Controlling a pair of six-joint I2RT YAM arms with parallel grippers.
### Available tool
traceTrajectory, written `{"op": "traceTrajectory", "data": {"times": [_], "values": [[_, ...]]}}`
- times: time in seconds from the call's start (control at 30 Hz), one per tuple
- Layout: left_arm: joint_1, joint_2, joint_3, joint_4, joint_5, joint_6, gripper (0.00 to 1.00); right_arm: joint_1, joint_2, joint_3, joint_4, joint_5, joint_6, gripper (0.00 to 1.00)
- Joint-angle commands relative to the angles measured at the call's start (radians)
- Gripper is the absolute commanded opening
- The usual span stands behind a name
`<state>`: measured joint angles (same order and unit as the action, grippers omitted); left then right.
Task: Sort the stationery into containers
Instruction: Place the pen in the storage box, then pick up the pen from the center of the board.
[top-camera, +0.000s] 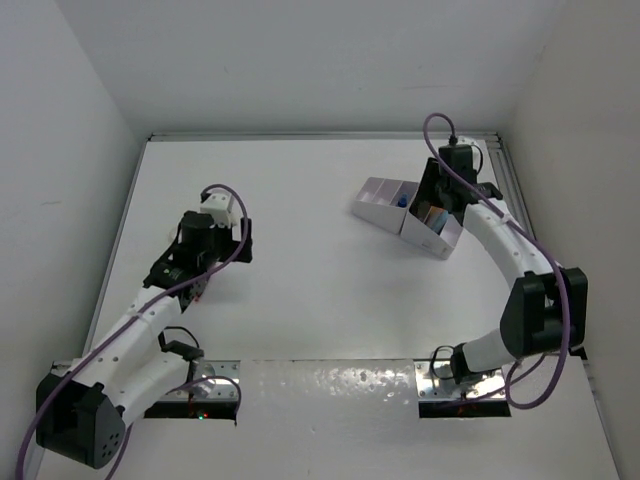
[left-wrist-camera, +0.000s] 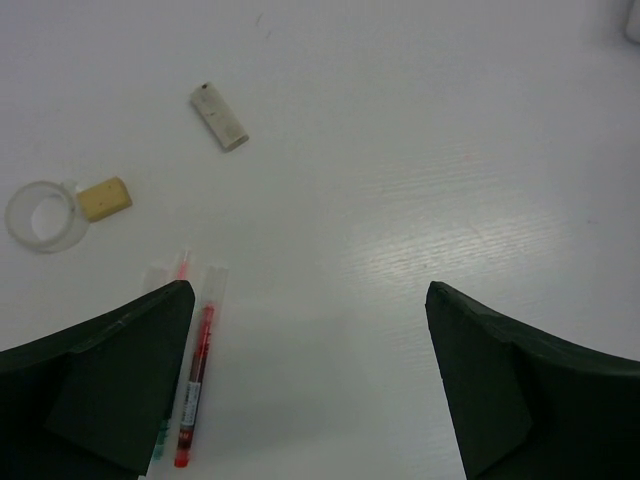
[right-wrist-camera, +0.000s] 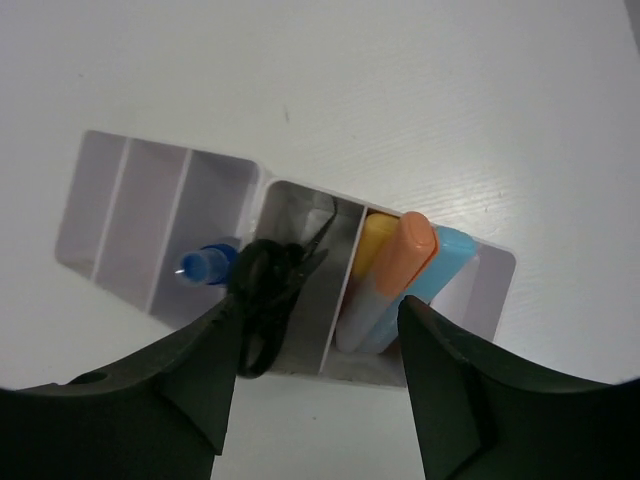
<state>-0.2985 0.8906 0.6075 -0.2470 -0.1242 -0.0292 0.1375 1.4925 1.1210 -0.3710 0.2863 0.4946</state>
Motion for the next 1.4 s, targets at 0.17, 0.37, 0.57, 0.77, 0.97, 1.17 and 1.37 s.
{"op": "traceTrajectory", "data": {"times": [0.17,0.37,0.57,0.77,0.97,1.17,1.37], "values": [[0.140,0.132,0.177,-0.191,-0.058,0.273,0.60,0.174,-0.178,0.066,0.023,0.114,-0.102,0.23],[0.295,0.315,0.307,-0.504,-0.037,0.523,0.23,0.327,-0.183,-0.006,0.133,-0.002,-0.103,0.20],[0.460,0.505,0.354,-0.497,0.053,0.555,0.31,0.370,-0.081,-0.017,0.211,-0.148,-0.093,0.27],[0.460,0.666,0.433,-0.502,0.055,0.627,0.44,0.373,-0.051,-0.036,0.213,-0.188,-0.106,0.28],[0.478,0.731,0.371,-0.463,0.064,0.690,0.42,0.373,-0.081,-0.092,0.216,-0.167,-0.117,0.28],[0.481,0.723,0.373,-0.468,0.153,0.690,0.38,0.372,-0.103,-0.112,0.204,-0.150,-0.125,0.29],[0.475,0.712,0.316,-0.425,0.129,0.695,0.38,0.373,-0.132,-0.139,0.201,-0.122,-0.114,0.29]]}}
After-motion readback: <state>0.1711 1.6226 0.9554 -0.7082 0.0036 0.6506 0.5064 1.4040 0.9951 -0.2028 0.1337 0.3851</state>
